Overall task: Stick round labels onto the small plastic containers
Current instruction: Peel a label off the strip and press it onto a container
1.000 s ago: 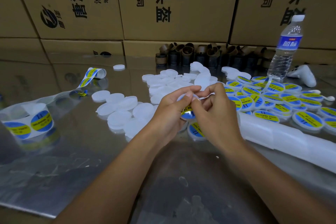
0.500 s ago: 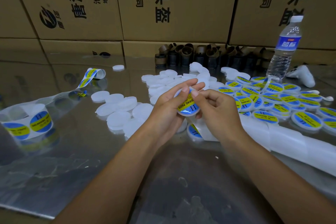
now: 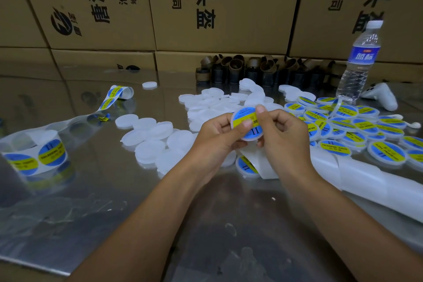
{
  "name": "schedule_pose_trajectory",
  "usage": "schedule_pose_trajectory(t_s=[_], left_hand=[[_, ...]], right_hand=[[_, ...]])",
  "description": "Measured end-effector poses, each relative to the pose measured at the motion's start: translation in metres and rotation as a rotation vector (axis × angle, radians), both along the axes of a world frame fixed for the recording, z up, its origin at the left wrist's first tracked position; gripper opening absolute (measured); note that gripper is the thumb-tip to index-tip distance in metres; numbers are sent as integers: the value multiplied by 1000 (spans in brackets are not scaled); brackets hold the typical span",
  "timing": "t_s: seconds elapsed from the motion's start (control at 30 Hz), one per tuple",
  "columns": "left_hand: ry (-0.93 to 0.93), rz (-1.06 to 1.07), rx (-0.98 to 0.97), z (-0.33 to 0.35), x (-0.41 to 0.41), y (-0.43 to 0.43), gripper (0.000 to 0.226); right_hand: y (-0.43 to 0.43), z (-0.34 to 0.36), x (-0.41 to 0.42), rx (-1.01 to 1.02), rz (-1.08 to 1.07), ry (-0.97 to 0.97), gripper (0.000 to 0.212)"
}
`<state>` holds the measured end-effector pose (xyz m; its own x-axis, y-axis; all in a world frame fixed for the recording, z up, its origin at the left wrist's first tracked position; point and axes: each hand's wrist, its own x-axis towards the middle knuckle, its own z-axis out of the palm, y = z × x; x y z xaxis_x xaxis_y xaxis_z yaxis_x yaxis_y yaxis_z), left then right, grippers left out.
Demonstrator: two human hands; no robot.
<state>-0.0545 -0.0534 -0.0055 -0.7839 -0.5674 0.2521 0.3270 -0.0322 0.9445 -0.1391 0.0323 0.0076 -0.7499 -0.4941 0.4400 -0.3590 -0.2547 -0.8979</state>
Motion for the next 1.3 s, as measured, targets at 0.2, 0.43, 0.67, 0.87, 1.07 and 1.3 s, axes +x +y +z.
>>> schedule_pose_trajectory(t_s=[0.2, 0.43, 0.67, 0.87, 1.07, 1.3], left_hand=[[21, -17, -36, -2, -1, 1, 33], [43, 75, 50, 0, -1, -2, 20], [58, 125, 51, 3, 1, -2, 24], [60, 159, 93, 5, 1, -2, 24], [44, 174, 78, 6, 3, -1, 25], [27, 298, 150, 9, 5, -7, 18]], right_hand=[[0, -1, 0, -10, 6, -35, 27], [0, -1, 1, 3, 25, 81, 12], [3, -1, 3, 15, 89, 106, 21], [3, 0, 3, 12, 90, 114, 20], [4, 0, -1, 11, 88, 84, 12], [7, 6, -24, -15, -125, 78, 20]])
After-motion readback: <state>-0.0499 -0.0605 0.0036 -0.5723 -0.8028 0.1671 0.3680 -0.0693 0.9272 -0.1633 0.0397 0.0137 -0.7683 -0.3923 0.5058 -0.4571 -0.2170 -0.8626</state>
